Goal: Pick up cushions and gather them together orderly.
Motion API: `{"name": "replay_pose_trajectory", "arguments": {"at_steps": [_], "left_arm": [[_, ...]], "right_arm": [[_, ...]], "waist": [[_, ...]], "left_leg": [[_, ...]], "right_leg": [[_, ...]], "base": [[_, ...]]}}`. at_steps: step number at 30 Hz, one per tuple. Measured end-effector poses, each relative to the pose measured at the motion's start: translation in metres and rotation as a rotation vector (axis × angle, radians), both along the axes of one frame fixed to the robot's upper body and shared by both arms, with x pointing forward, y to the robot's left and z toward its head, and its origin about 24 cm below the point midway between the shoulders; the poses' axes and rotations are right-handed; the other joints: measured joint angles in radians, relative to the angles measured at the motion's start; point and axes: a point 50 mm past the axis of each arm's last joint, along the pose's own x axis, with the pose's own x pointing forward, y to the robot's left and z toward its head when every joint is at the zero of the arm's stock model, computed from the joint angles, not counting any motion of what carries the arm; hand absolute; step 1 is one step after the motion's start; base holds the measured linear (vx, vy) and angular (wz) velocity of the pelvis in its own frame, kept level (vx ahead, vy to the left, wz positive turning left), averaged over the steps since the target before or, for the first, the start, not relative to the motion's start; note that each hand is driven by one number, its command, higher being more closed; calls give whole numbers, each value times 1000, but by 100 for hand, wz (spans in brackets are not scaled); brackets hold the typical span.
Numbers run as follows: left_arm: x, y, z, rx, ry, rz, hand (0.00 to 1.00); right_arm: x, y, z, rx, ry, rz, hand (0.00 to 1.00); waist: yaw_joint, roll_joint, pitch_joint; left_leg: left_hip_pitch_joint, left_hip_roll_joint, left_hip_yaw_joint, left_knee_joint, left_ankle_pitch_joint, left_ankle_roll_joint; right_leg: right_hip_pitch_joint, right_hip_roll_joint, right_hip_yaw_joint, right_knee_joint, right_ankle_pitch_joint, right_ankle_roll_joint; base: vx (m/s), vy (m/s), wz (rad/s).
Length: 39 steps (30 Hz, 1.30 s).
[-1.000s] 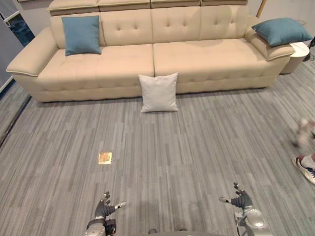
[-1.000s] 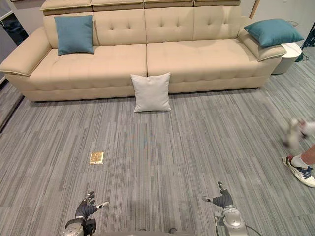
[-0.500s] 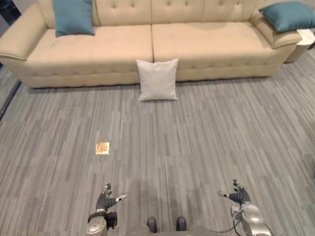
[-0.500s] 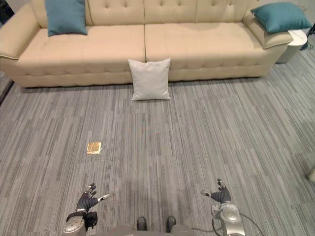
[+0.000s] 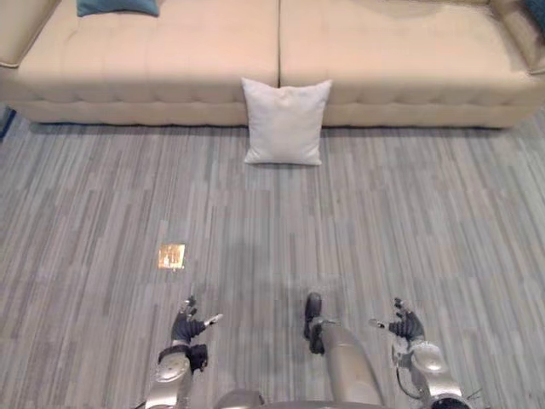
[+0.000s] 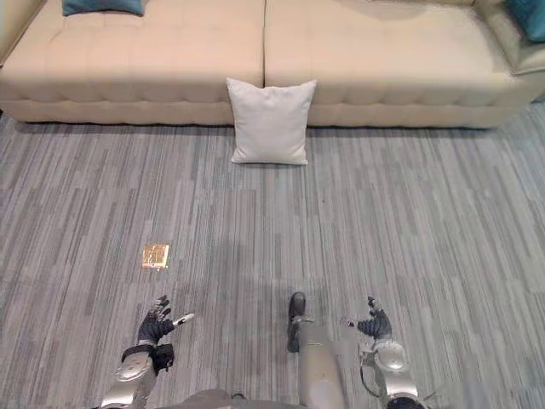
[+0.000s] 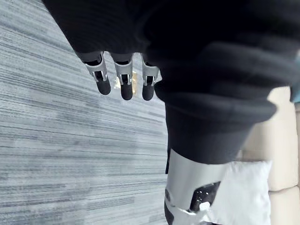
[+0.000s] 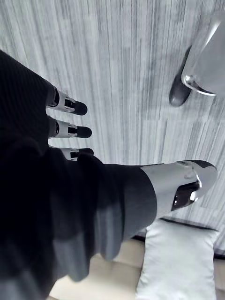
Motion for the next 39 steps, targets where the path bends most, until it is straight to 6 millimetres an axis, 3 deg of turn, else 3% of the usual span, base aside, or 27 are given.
{"name": "replay_pose_trajectory", "arguments": {"at_steps": [1,2,4,6,7,9,10,11,12,13,15,16,17,18,20,21,22,24,25,26,27,30,32,34,37,38,39], "left_arm": [[-1,0,0,-1,3,1,0],[-1,1,-1,-3,4,5,0],[-1,0,0,-6,1,3,0],[-1,1,0,-7,0,6,0],[-4,1,-2,-8,7,11,0],[-6,-3,-4,-21,15,13,0],[-12,-5,-7,-30,30,20,0],[-18,-4,-10,-29,51,25,0],[-18,-3,-10,-29,56,29,0],[-15,-7,-10,-38,47,27,0],[-16,-9,-11,-44,54,24,0],[-19,-6,-13,-36,70,23,0],[-22,-3,-14,-25,87,18,0],[-24,-2,-15,-21,96,17,0],[-23,2,-14,-4,93,6,0],[-17,4,-11,8,76,0,0],[-15,4,-10,8,70,-2,0],[-11,7,-8,18,60,-6,0],[-12,7,-8,21,64,-7,0],[-15,9,-10,28,76,-8,0],[-20,3,-16,9,107,-3,0],[-23,-3,-18,-9,111,-1,0],[-18,-12,-16,-38,86,8,0],[-17,-18,-16,-55,80,8,0],[-14,-31,-16,-86,66,-3,0],[-15,-32,-17,-89,71,-3,0],[-16,-33,-17,-91,76,-7,0]], "right_arm": [[0,2,-1,4,1,6,0],[1,6,-1,12,-2,13,0],[2,9,-1,31,-15,-4,0],[7,8,2,29,-31,-13,0],[11,9,3,31,-35,-18,0],[8,6,0,32,-23,-33,0],[2,3,-3,27,-7,-48,0],[-4,3,-7,30,16,-55,0],[-10,4,-12,37,37,-60,0],[-17,3,-15,35,55,-67,0],[-19,3,-16,41,63,-72,0],[-20,7,-18,52,68,-71,0],[-20,11,-19,63,70,-64,0],[-19,15,-20,67,71,-52,0],[-16,21,-18,61,64,-10,0],[-14,23,-18,62,56,1,0],[-14,24,-18,62,55,3,0],[-14,23,-17,58,53,3,0],[-19,22,-19,60,65,-5,0],[-29,23,-24,63,95,-11,0],[-37,18,-27,44,125,-12,0],[-37,17,-25,41,112,-17,0],[-39,19,-22,48,89,-26,0],[-41,23,-20,64,72,-36,0],[-30,23,-15,71,29,-40,0],[-30,23,-14,76,24,-46,0],[-32,21,-15,78,29,-60,0]], "waist": [[4,0,3],[21,-9,9],[48,-26,16],[65,-31,18],[74,-32,21],[87,-35,24],[94,-20,12],[99,-18,1],[106,-43,-12],[107,-51,-23],[104,-59,-23],[85,-74,-17],[75,-82,-10],[71,-77,-8],[53,-60,-7],[48,-52,-5],[44,-52,-5],[23,-54,-6],[21,-65,-10],[26,-92,-16],[32,-76,-25],[23,-48,-39],[27,-35,-35],[51,-41,-36],[68,-43,-40],[68,-34,-44],[62,-16,-53]], "left_leg": [[-43,28,28,116,-24,41],[-119,67,77,275,-72,117],[-233,74,143,315,-115,154],[-350,53,175,184,-131,169],[-400,26,176,14,-129,168],[-426,-34,127,-315,-84,119],[-418,-51,81,-509,-32,84],[-425,-63,70,-467,85,145],[-435,-94,65,-424,80,188],[-444,-116,61,-382,46,237],[-407,-142,70,-347,-15,271],[-335,-167,79,-351,-56,288],[-238,-190,77,-371,-89,300],[-159,-193,75,-400,-104,306],[-25,-185,56,-486,-104,306],[34,-173,48,-531,-104,305],[52,-169,42,-545,-104,305],[96,-152,27,-570,-122,273],[128,-156,26,-587,-145,234],[157,-171,20,-589,-170,197],[181,-159,-5,-571,-192,168],[135,-100,-21,-408,-178,131],[-37,3,10,9,-140,64],[-117,66,46,117,-167,109],[-186,59,53,-114,-173,119],[-183,46,36,-243,-154,104],[-174,39,16,-376,-85,102]], "right_leg": [[56,16,2,-41,-2,-3],[160,36,14,-110,-7,-7],[284,37,39,-204,-15,-4],[354,28,65,-263,-26,14],[384,14,80,-279,-42,34],[445,-17,98,-303,-80,72],[482,-17,110,-323,-112,98],[528,-32,117,-324,-154,116],[532,-61,116,-298,-177,120],[509,-87,114,-221,-185,121],[407,-136,143,80,-173,148],[321,-176,173,352,-120,221],[259,-203,174,572,-126,212],[221,-210,159,657,-143,182],[153,-182,96,639,-179,129],[104,-149,63,537,-194,112],[78,-134,54,469,-194,113],[19,-82,51,162,-141,126],[9,-62,57,-15,-40,122],[10,-53,82,-125,134,94],[11,-41,90,-87,198,41],[69,-12,52,-116,135,24],[195,35,30,-196,101,6],[265,52,24,-211,75,-4],[308,47,65,-242,67,5],[310,49,77,-244,61,16],[310,59,85,-243,53,29]], "base": [[610,-174,-13],[683,-155,-27],[580,-86,-33],[439,16,-36],[502,101,-47],[535,160,-44],[706,319,-32],[726,321,-24],[623,272,-3],[660,241,12],[722,278,10],[647,213,17],[755,209,14],[594,137,6],[413,69,10],[498,21,23],[598,-24,46],[506,-65,52],[529,-94,40],[618,-161,37],[506,-149,17],[482,-187,25],[495,-196,26],[311,-99,-9],[297,3,-45],[240,99,-43],[180,105,-32]]}}
